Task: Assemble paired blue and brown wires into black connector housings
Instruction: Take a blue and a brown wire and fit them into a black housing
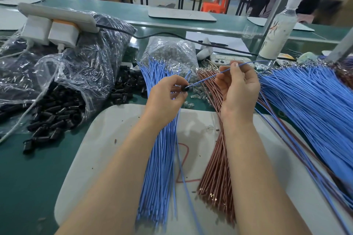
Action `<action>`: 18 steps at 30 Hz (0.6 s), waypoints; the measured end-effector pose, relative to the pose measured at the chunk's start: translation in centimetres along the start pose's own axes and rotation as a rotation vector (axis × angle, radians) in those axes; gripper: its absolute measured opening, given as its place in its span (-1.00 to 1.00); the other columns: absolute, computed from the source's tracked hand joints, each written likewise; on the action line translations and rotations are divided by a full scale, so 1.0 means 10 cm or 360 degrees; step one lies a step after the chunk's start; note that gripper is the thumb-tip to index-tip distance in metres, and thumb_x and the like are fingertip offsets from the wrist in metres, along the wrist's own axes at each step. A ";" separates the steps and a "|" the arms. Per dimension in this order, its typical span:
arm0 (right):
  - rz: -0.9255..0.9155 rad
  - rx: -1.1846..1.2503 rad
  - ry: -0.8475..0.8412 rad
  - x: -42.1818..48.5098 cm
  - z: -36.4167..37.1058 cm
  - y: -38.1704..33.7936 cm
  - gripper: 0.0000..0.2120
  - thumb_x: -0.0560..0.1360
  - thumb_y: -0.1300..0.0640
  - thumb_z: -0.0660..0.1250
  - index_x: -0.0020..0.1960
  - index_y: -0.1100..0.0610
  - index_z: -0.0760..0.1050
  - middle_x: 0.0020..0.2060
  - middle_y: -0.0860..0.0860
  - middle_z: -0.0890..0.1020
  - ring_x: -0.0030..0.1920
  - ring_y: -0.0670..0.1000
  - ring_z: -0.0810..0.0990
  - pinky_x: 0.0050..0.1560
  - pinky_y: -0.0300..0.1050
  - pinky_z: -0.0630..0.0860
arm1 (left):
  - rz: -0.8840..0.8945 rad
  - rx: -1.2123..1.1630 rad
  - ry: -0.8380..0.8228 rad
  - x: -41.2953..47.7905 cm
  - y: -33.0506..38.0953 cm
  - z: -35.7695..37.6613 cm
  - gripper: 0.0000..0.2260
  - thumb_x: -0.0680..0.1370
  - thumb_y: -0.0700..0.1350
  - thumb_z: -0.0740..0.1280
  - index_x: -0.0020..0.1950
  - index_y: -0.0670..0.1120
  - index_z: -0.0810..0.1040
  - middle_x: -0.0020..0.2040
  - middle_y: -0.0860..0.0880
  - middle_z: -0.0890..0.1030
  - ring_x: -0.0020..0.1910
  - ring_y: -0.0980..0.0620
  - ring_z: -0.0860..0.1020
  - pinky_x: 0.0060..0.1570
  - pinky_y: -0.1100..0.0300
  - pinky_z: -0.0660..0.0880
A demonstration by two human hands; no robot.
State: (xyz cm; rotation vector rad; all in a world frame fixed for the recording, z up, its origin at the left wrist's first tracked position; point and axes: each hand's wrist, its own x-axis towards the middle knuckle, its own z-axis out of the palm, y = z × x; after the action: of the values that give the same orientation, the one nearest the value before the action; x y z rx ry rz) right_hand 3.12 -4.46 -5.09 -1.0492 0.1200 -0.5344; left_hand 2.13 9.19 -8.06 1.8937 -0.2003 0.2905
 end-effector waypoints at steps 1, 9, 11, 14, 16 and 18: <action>-0.0041 -0.0023 -0.0016 -0.01 0.01 0.00 -0.87 0.59 0.26 0.22 -0.12 0.14 0.46 -0.34 0.03 0.60 -0.41 -0.09 0.55 -0.32 -0.25 0.55 | 0.0009 0.0015 0.0008 0.00 0.00 0.00 -0.78 0.52 -0.31 0.33 -0.08 0.04 0.52 -0.07 0.02 0.59 -0.01 0.11 0.58 0.06 0.33 0.51; -0.0303 -0.0208 -0.0116 -0.06 0.04 0.00 -0.85 0.59 0.27 0.22 -0.14 0.11 0.45 -0.36 -0.05 0.59 -0.41 -0.11 0.55 -0.32 -0.24 0.53 | -0.0017 -0.0032 0.0020 0.00 -0.01 0.00 -0.78 0.52 -0.30 0.34 -0.09 0.03 0.51 -0.18 0.11 0.59 -0.16 0.21 0.59 -0.01 0.41 0.51; -0.0380 -0.0274 -0.0147 -0.08 0.05 0.00 -0.84 0.59 0.29 0.21 -0.13 0.11 0.45 -0.35 -0.02 0.58 -0.41 -0.11 0.54 -0.32 -0.24 0.52 | -0.0002 0.0021 0.0029 0.00 0.00 0.00 -0.78 0.52 -0.30 0.33 -0.09 0.05 0.52 -0.18 0.14 0.57 -0.14 0.18 0.58 -0.03 0.43 0.50; -0.0459 -0.0352 -0.0173 -0.09 0.06 -0.01 -0.85 0.59 0.29 0.21 -0.12 0.12 0.45 -0.34 0.00 0.56 -0.40 -0.11 0.54 -0.32 -0.24 0.51 | 0.0040 0.0139 0.0053 -0.01 0.00 -0.01 -0.81 0.51 -0.29 0.33 -0.03 0.01 0.56 -0.16 0.16 0.57 -0.09 0.14 0.57 0.01 0.36 0.49; -0.0481 -0.0368 -0.0179 -0.10 0.07 -0.02 -0.86 0.59 0.30 0.21 -0.11 0.13 0.45 -0.34 0.00 0.56 -0.41 -0.11 0.54 -0.33 -0.24 0.51 | 0.0052 0.0200 0.0065 0.00 -0.01 -0.01 -0.82 0.52 -0.27 0.33 0.03 -0.03 0.59 -0.09 0.08 0.59 -0.07 0.17 0.55 0.07 0.25 0.50; -0.0487 -0.0381 -0.0187 -0.11 0.07 -0.02 -0.87 0.59 0.30 0.22 -0.11 0.14 0.45 -0.34 0.00 0.56 -0.41 -0.11 0.54 -0.32 -0.23 0.51 | 0.0063 0.0252 0.0070 0.00 -0.02 -0.01 -0.81 0.53 -0.25 0.32 0.09 -0.05 0.60 -0.01 0.02 0.59 -0.09 0.23 0.52 0.10 0.21 0.49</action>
State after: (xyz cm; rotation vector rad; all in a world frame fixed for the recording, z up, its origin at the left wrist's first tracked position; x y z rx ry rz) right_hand 2.34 -3.47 -4.71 -1.3408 -0.0844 -0.7459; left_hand 2.20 9.33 -8.22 2.0396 -0.1902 0.3843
